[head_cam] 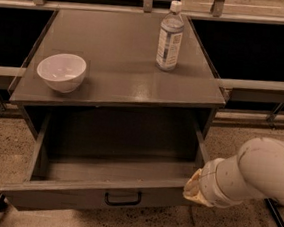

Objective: Close top drawer

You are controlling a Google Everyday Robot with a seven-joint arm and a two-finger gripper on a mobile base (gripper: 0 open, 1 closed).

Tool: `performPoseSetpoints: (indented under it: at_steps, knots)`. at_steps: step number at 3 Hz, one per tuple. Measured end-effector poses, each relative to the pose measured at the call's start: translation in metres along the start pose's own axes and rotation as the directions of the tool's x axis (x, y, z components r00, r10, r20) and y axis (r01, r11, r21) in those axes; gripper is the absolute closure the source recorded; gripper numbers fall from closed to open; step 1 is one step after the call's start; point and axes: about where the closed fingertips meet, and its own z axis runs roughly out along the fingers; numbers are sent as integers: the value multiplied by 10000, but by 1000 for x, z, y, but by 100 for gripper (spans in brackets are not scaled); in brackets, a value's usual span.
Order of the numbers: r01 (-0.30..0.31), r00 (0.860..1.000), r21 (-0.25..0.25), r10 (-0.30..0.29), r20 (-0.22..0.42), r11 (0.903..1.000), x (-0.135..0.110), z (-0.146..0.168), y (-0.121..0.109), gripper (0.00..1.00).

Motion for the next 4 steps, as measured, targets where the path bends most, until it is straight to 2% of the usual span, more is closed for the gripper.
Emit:
performPoseSetpoints:
  at_steps: [1, 2, 4]
  knots:
    - [467, 9986, -187, -471, -221, 9987, 1, 33, 2, 97]
    - [526, 9984, -165, -530, -213, 9985, 2, 50, 2, 75]
    - [530, 9984, -150, -533, -210, 9985, 2, 50, 2, 28]
